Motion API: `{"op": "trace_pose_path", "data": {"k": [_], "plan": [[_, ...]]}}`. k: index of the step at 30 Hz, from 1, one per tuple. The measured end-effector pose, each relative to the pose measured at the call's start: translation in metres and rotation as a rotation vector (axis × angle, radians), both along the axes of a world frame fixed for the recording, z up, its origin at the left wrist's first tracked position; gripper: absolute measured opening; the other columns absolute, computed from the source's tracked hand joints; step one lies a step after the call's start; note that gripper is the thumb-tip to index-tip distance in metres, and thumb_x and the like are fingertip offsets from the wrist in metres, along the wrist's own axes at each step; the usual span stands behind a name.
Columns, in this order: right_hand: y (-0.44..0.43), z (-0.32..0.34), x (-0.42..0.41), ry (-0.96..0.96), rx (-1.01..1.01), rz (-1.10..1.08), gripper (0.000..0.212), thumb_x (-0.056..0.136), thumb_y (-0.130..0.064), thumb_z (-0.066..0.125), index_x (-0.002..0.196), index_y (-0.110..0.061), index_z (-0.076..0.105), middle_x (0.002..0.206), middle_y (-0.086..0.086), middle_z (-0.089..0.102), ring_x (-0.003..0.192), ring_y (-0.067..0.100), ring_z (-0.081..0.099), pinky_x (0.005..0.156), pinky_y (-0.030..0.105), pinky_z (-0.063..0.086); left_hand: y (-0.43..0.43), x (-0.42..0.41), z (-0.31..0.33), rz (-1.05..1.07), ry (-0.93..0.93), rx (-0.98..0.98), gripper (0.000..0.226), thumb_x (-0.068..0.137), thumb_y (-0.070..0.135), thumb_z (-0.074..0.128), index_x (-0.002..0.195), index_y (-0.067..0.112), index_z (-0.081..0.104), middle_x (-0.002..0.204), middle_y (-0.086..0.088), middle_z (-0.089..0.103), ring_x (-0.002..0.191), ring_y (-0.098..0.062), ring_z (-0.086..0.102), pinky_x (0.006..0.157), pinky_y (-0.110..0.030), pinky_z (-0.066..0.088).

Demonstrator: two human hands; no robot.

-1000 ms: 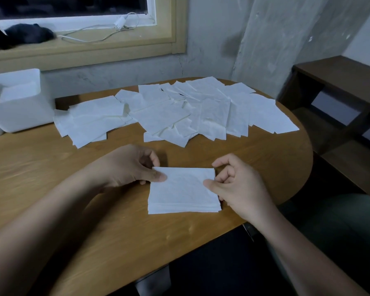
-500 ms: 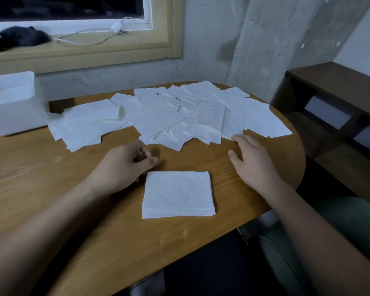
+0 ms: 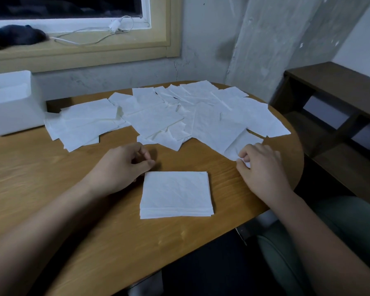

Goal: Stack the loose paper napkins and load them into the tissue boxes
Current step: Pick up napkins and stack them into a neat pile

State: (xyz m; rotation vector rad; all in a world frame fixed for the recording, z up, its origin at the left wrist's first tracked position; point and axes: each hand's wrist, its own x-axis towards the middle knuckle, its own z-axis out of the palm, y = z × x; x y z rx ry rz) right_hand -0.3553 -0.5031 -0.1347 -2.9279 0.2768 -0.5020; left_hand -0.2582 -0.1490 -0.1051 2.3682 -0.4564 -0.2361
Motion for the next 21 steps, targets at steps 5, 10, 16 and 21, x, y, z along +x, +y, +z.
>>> {"op": "trace_pose_path", "data": {"k": [5,10,16,21], "plan": [[0.002,0.000,-0.015,-0.049,0.008,0.054,0.017,0.095,-0.021,0.071,0.085,-0.025,0.058,0.082,-0.009,0.052,0.084,0.016,0.051,0.082,0.039,0.041,0.000,0.000,0.001,0.001,0.006,-0.011,0.012,0.100,0.043,0.072,0.093,0.034,0.070,0.077,0.016,0.073,0.063,-0.007,0.067,0.065,-0.031,0.051],[0.016,0.005,-0.030,-0.038,0.224,0.176,0.021,0.093,-0.024,0.075,0.081,-0.031,0.059,0.085,-0.015,0.057,0.086,0.006,0.054,0.086,0.035,0.045,-0.004,-0.005,0.006,-0.012,0.004,-0.019,0.010,0.102,0.040,0.071,0.094,0.033,0.070,0.072,0.017,0.072,0.059,-0.007,0.066,0.060,-0.023,0.045],[0.003,0.019,-0.012,-0.071,0.290,0.060,0.007,0.099,-0.030,0.074,0.103,-0.026,0.069,0.102,-0.010,0.061,0.094,0.010,0.060,0.076,0.025,0.054,-0.003,-0.004,0.007,-0.008,0.006,-0.026,0.010,0.102,0.041,0.070,0.096,0.033,0.070,0.074,0.021,0.071,0.060,-0.007,0.067,0.062,-0.024,0.047],[-0.019,0.026,0.014,0.127,0.188,0.113,0.039,0.099,-0.034,0.074,0.137,-0.035,0.065,0.143,-0.010,0.056,0.129,0.016,0.053,0.113,0.046,0.050,-0.002,-0.003,0.006,-0.010,0.001,-0.016,0.009,0.101,0.042,0.071,0.096,0.034,0.070,0.075,0.020,0.072,0.061,-0.007,0.068,0.063,-0.026,0.048]]}}
